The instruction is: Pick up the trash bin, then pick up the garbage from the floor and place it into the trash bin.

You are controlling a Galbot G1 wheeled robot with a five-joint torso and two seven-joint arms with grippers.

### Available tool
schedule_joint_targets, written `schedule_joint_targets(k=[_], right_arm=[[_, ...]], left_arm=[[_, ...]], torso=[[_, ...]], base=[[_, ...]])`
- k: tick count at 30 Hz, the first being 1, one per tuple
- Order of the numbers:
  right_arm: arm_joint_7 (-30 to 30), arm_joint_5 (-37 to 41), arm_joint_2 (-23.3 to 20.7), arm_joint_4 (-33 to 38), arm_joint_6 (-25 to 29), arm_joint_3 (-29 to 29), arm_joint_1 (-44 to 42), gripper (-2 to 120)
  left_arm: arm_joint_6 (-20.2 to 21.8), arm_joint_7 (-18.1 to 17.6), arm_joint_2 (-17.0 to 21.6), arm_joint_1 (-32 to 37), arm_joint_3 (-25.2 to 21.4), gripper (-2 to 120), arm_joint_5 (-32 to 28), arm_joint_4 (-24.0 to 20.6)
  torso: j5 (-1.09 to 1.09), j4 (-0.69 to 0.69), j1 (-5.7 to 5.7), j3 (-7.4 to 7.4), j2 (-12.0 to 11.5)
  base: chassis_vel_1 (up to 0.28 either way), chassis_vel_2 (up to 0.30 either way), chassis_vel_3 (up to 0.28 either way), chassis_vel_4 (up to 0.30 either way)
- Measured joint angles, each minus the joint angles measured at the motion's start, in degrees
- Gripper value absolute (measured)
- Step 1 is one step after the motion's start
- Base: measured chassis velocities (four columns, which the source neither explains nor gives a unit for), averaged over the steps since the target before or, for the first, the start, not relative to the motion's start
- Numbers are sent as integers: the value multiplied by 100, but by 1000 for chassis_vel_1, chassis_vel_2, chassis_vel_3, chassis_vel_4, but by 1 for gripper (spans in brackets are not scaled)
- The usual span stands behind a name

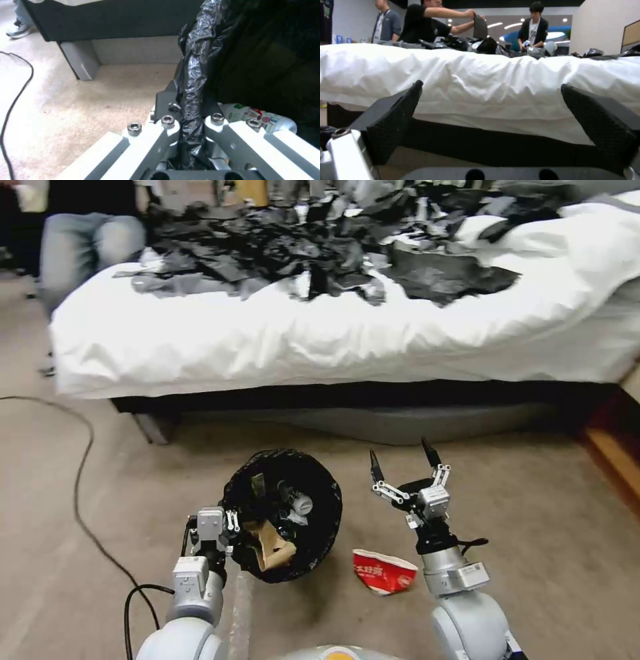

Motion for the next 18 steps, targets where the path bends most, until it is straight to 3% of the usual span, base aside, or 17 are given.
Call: schedule_joint_targets(k=[10,18], right_arm=[[-64,38,-75,-15,-6,67,78,100],[-844,258,-460,-266,-179,302,505,100]], left_arm=[[-4,2,-3,-2,11,1,1,5],[-12,1,2,14,6,1,4,1]], torso=[[0,-1,0,0,0],[1,-1,0,0,0]], base=[[0,0,0,0],[0,0,0,0]])
